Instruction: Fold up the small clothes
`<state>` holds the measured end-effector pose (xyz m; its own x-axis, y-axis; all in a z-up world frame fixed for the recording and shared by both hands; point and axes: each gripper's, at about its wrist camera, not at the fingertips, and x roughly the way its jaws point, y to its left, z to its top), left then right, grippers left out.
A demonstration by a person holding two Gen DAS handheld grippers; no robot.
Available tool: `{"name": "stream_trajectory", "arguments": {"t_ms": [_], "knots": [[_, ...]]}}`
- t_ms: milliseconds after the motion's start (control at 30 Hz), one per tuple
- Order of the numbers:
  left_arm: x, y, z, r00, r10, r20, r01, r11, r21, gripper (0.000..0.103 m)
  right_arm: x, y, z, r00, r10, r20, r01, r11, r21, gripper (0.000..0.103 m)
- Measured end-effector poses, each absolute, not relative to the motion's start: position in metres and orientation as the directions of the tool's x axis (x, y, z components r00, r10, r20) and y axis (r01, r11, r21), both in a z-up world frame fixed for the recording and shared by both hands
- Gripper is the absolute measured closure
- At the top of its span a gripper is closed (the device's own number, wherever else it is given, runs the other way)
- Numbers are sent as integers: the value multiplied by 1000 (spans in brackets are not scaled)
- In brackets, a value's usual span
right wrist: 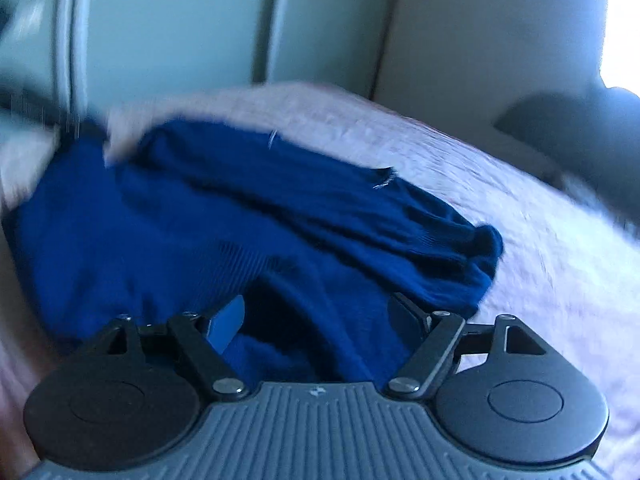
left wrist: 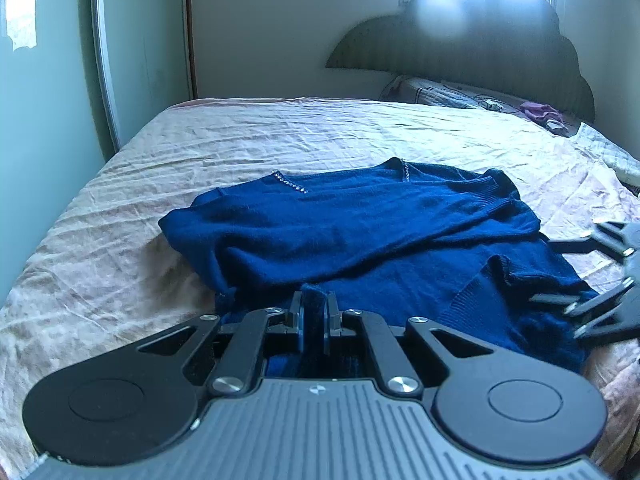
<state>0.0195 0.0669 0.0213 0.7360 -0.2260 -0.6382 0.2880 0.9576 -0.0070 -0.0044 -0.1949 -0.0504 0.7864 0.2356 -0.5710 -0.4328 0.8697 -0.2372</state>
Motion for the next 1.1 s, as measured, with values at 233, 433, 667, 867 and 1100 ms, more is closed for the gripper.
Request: {"name": "stream_trajectory", "arguments": {"t_ms": [233,433,667,867,1100], "knots": [[19,68,23,741,-231,-631,281,959,-21,95,18,-186,-63,784,233,-576,-401,898,-184,95],[22,70,27,758,-217,-615,253,967,-29,94,-2,-204,-35,870,209,-447,-309,938,-161,97],[29,67,33,780,-175,-601,224,974,7,94,-8,-218,-8,926,181,-332,-237,962,-136,97],[41,64,36,800,-137,-584,200,979,45,94,2,-227,-4,925,183,-334,-219,973,-72,97],[55,59,35,812,-105,-574,183,980,79,94,11,-233,-2,939,167,-299,-183,983,-25,97]]}}
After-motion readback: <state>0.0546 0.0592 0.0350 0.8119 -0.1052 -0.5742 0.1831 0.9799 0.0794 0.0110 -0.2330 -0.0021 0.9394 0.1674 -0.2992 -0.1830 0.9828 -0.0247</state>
